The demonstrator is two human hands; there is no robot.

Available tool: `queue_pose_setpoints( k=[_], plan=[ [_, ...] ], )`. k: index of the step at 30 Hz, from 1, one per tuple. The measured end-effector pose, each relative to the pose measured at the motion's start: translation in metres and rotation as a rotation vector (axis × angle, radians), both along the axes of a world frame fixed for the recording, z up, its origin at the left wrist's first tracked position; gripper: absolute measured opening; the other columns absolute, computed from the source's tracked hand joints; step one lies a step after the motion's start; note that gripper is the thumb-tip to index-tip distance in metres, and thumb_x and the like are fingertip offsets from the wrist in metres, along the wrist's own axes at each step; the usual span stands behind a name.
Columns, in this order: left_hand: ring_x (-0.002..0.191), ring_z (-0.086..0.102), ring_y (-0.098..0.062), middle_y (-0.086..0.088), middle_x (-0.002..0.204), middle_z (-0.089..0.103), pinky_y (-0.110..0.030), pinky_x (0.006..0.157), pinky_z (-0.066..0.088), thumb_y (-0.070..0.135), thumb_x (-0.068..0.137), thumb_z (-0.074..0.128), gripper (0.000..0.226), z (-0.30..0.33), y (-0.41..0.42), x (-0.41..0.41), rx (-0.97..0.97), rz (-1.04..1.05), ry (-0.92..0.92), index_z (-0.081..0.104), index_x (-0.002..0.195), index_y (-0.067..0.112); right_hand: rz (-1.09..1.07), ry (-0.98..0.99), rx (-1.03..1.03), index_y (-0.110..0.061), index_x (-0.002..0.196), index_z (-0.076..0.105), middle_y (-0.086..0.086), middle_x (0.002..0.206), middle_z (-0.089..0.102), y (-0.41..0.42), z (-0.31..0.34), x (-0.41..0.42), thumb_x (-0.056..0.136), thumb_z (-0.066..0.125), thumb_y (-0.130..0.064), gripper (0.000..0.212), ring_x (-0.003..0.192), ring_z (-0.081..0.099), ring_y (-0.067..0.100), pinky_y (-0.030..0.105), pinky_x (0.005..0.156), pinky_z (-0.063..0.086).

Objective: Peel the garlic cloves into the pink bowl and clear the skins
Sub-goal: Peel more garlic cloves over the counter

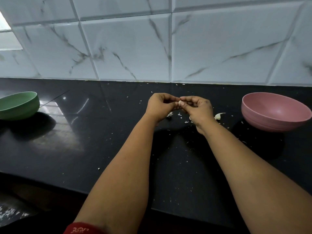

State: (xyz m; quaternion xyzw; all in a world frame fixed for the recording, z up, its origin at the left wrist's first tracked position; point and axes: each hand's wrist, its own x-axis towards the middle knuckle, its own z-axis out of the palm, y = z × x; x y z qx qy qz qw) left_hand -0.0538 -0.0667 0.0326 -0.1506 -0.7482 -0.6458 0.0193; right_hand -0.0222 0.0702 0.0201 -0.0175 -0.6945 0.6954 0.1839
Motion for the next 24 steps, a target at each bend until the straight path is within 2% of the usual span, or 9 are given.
queue_pose_setpoints(
  k=[5, 9, 12, 17, 19, 24],
  plan=[
    [0.077, 0.074, -0.017, -0.007, 0.079, 0.075, -0.040, 0.085, 0.059, 0.003, 0.080, 0.074, 0.013, -0.0012, 0.0015, -0.0014, -0.094, 0.076, 0.086, 0.073, 0.082, 0.015, 0.012, 0.009, -0.020, -0.015, 0.090, 0.070, 0.003, 0.078, 0.071, -0.0011, 0.0006, 0.0002, 0.084, 0.070, -0.001, 0.016, 0.065, 0.066, 0.002, 0.013, 0.063, 0.050],
    [0.082, 0.074, -0.024, -0.012, 0.081, 0.075, -0.044, 0.088, 0.057, 0.006, 0.076, 0.078, 0.009, 0.0007, 0.0004, 0.0004, -0.034, 0.037, 0.020, 0.073, 0.083, 0.011, 0.002, 0.010, -0.016, -0.010, 0.094, 0.069, 0.002, 0.078, 0.069, 0.0000, 0.0025, 0.0016, 0.086, 0.067, 0.001, 0.013, 0.059, 0.062, -0.003, 0.011, 0.060, 0.049],
    [0.085, 0.074, -0.026, -0.017, 0.085, 0.074, -0.044, 0.090, 0.057, 0.007, 0.077, 0.079, 0.010, 0.0014, -0.0004, 0.0021, 0.018, 0.009, -0.032, 0.073, 0.085, 0.005, -0.009, 0.010, 0.011, -0.013, 0.092, 0.069, 0.003, 0.081, 0.069, 0.0004, 0.0024, 0.0016, 0.086, 0.068, -0.002, 0.012, 0.061, 0.063, -0.003, 0.011, 0.062, 0.049],
    [0.078, 0.074, -0.022, -0.017, 0.081, 0.074, -0.044, 0.088, 0.057, 0.008, 0.085, 0.072, 0.007, 0.0025, 0.0007, 0.0035, -0.082, 0.019, -0.034, 0.072, 0.085, 0.002, -0.020, 0.013, 0.059, -0.019, 0.086, 0.070, 0.008, 0.088, 0.072, -0.0003, -0.0003, 0.0002, 0.086, 0.068, -0.003, 0.016, 0.082, 0.071, 0.022, 0.029, 0.080, 0.058],
    [0.076, 0.074, -0.019, -0.014, 0.077, 0.074, -0.045, 0.086, 0.058, 0.010, 0.086, 0.071, 0.007, 0.0035, 0.0012, 0.0048, -0.144, 0.031, -0.012, 0.072, 0.085, 0.002, -0.008, 0.008, 0.086, -0.019, 0.085, 0.071, 0.009, 0.089, 0.072, 0.0005, -0.0019, -0.0001, 0.085, 0.068, -0.003, 0.017, 0.088, 0.071, 0.026, 0.034, 0.084, 0.058],
    [0.070, 0.074, -0.017, -0.011, 0.072, 0.074, -0.050, 0.080, 0.059, 0.008, 0.085, 0.068, 0.009, 0.0025, 0.0019, 0.0064, -0.230, 0.055, 0.041, 0.071, 0.078, 0.003, 0.008, 0.020, 0.155, -0.018, 0.087, 0.071, 0.002, 0.084, 0.072, 0.0021, -0.0025, 0.0011, 0.086, 0.068, -0.001, 0.017, 0.082, 0.071, 0.015, 0.031, 0.082, 0.059]
  ],
)
